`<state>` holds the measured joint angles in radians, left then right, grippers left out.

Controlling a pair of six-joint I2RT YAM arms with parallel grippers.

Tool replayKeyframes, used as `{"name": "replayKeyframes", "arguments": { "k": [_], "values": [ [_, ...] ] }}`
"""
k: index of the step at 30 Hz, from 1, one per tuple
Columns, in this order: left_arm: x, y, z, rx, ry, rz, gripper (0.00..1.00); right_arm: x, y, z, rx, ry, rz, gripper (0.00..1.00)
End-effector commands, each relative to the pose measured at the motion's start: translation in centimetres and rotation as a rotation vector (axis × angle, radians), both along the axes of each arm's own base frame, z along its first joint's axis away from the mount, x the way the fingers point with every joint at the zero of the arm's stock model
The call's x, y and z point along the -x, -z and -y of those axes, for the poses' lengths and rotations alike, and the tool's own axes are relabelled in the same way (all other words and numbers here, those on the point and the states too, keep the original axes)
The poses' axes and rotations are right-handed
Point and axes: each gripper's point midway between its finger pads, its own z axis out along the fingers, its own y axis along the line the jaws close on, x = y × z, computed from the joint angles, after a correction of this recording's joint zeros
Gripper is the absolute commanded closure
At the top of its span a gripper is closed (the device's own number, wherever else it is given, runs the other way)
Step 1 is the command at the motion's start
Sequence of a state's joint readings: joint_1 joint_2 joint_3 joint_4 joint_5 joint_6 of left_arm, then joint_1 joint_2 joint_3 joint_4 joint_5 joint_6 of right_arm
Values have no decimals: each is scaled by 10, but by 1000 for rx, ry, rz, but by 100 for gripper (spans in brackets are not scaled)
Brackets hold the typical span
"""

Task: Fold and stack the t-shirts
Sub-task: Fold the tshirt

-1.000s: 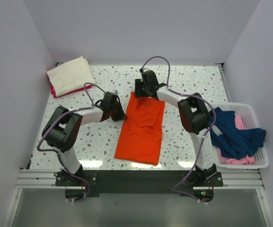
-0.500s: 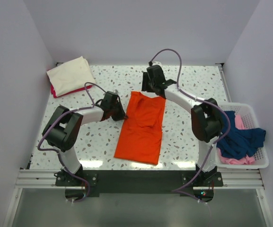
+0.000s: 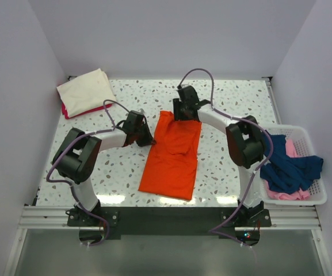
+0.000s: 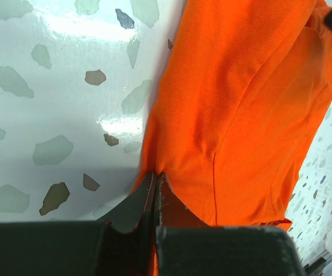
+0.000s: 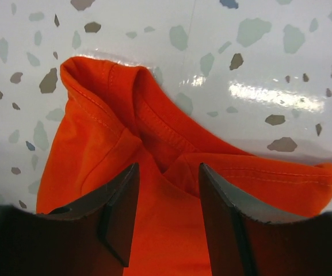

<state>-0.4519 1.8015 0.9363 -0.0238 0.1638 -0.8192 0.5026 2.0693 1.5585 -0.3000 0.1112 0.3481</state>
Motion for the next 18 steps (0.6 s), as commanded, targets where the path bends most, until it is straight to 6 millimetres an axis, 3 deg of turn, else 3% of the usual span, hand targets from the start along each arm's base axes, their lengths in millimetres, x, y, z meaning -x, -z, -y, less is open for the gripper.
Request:
{"name": "replayKeyframes", "arguments": {
  "k": [1,5,18],
  "values": [
    [9,20,-9,-65,4,-47,100,-5,-1,-15,-28,-70,-10,51],
    [10,21,-9,-67,4,-51,100,-3,5,-14,-28,-64,-27,52],
    [10,24,-11,-73,1,-57,100,12,2,-11,-46,-61,-56,80]
  ]
}}
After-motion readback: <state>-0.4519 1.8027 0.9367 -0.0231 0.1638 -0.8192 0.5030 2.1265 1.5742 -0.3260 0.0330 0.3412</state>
